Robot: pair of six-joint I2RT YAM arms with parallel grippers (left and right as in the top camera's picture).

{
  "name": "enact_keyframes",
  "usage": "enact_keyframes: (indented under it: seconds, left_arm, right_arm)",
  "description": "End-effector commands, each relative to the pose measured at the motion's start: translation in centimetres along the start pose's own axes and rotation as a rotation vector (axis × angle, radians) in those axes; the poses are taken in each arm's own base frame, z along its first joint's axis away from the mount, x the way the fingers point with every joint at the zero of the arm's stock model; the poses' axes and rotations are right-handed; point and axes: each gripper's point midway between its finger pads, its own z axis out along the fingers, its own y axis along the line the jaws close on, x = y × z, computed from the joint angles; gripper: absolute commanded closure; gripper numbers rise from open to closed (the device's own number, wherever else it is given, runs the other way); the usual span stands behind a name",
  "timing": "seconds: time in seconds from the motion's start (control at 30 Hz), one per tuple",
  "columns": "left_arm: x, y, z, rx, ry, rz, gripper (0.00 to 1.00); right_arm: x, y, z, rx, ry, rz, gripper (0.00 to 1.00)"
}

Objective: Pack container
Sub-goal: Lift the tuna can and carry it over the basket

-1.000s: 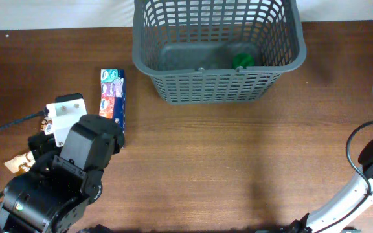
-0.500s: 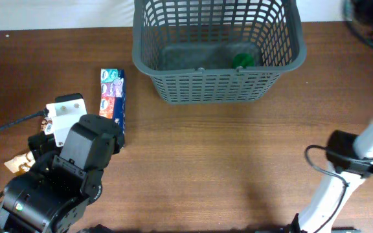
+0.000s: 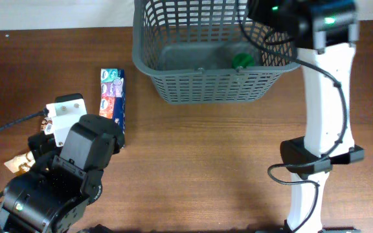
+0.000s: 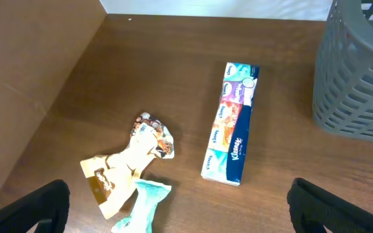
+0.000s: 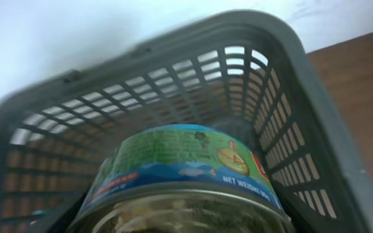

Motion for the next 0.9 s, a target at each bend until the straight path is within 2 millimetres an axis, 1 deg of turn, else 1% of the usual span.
enact_keyframes:
  seconds: [0.0, 0.07, 0.2, 0.37, 0.47, 0.67, 0.87]
  left_arm:
    - [-0.2, 0.0, -0.1, 0.008, 0.0, -0.005, 0.0]
    - [-0.2, 0.0, -0.1, 0.008, 0.0, -0.005, 0.0]
    - [-0.2, 0.0, -0.1, 0.007, 0.0, -0.005, 0.0]
    - [-0.2, 0.0, -0.1, 0.008, 0.0, -0.005, 0.01]
    - [-0.2, 0.0, -0.1, 0.008, 0.0, -0.005, 0.0]
    - [-0.2, 0.0, -0.1, 0.008, 0.0, -0.005, 0.0]
    - [-0.2, 0.0, -0.1, 0.007, 0.0, -0.005, 0.0]
  right_arm:
    - [-0.1, -1.5, 1.5, 0.128, -0.03, -0.053, 0.96]
    - [1.1, -1.8, 3.5, 0.15, 0.013, -0.067, 0.96]
    - [3.4, -2.5, 6.5, 0.19, 0.089, -0.09, 0.96]
    - [6.3, -3.3, 9.5, 0.225, 0.17, -0.11, 0.96]
    - [7.7, -3.7, 10.8, 0.236, 0.207, -0.119, 0.96]
    - [10.0, -4.1, 12.7, 0.237, 0.263, -0.126, 0.96]
    - [12.0, -3.2, 14.0, 0.16, 0.329, -0.155, 0.96]
